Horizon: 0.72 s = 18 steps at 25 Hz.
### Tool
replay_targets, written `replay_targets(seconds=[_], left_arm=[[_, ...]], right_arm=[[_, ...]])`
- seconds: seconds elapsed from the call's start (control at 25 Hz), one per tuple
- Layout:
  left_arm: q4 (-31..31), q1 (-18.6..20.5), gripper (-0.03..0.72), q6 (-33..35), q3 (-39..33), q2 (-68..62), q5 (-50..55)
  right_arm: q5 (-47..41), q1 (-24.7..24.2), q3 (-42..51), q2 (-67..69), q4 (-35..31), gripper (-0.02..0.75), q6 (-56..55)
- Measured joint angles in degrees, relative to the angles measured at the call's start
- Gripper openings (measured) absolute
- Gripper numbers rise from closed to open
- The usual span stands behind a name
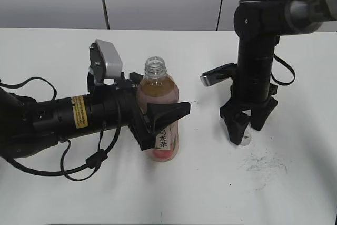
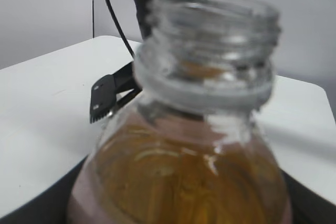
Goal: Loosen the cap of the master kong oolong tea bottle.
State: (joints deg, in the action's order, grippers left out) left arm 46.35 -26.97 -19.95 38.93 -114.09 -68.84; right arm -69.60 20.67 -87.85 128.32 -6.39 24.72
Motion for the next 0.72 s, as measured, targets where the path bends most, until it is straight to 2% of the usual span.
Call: replay_targets(seconds=[0.28,0.72], left_arm=[[-0.2,0.0,0.459,0.1,0.0,0.0,-0.2],[-1.3,0.0,0.512,0.5,-0.1,0.3,-0.3]], right_arm=[[0.1,0.0,-4.5,-3.4,0.3,0.565,-3.6],[0.0,0.0,-4.9,-4.5,0.2,0.565,-4.1]])
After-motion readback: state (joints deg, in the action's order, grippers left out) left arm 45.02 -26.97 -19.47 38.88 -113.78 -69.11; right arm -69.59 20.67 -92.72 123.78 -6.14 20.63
